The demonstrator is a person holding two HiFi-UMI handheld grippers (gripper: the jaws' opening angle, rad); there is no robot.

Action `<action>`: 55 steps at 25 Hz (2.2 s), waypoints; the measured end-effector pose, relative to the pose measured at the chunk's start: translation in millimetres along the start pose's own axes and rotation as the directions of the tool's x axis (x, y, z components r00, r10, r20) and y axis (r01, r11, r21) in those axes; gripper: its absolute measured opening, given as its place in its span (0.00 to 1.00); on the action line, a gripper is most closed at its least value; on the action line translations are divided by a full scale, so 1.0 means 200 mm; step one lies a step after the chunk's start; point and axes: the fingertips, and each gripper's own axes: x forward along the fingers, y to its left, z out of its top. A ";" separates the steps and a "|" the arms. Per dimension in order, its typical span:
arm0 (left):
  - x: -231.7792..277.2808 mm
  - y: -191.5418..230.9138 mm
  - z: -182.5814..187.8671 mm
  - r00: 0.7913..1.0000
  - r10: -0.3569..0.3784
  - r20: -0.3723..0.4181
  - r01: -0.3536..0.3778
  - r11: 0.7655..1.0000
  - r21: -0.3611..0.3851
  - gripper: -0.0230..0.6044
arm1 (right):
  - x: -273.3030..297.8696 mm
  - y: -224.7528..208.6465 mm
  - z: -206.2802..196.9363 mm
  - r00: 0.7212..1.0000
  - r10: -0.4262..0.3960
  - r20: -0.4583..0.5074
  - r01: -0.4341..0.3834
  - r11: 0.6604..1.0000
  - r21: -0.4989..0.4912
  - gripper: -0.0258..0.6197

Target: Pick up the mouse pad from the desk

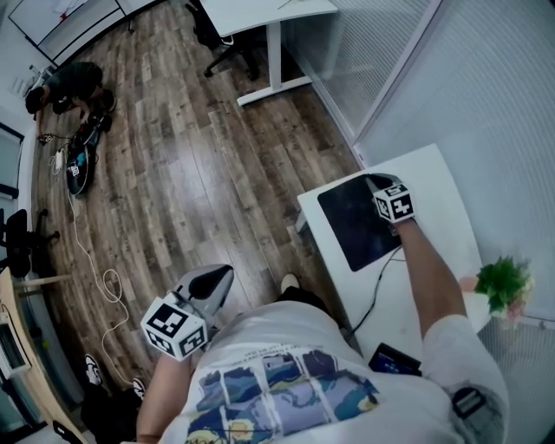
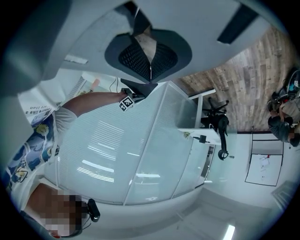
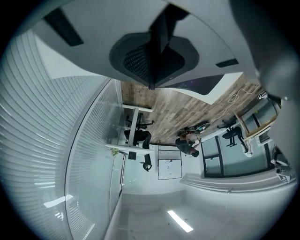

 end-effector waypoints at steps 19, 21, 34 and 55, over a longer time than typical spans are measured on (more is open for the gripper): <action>-0.57 -0.04 -0.19 0.994 -0.090 0.065 0.088 0.995 0.037 0.04 | -0.69 0.38 0.27 0.980 -0.155 0.122 0.150 0.987 0.049 0.08; -0.62 -0.05 -0.21 0.992 -0.101 0.069 0.098 0.994 0.049 0.04 | -0.77 0.42 0.29 0.975 -0.174 0.135 0.168 0.984 0.054 0.08; -0.95 -0.06 -0.32 0.985 -0.148 0.092 0.139 0.985 0.101 0.04 | -1.16 0.62 0.45 0.944 -0.253 0.211 0.241 0.967 0.079 0.08; -1.42 -0.08 -0.72 0.986 -0.144 0.086 0.135 0.986 0.101 0.04 | -1.77 1.18 0.94 0.879 -0.266 0.396 0.242 0.964 0.112 0.08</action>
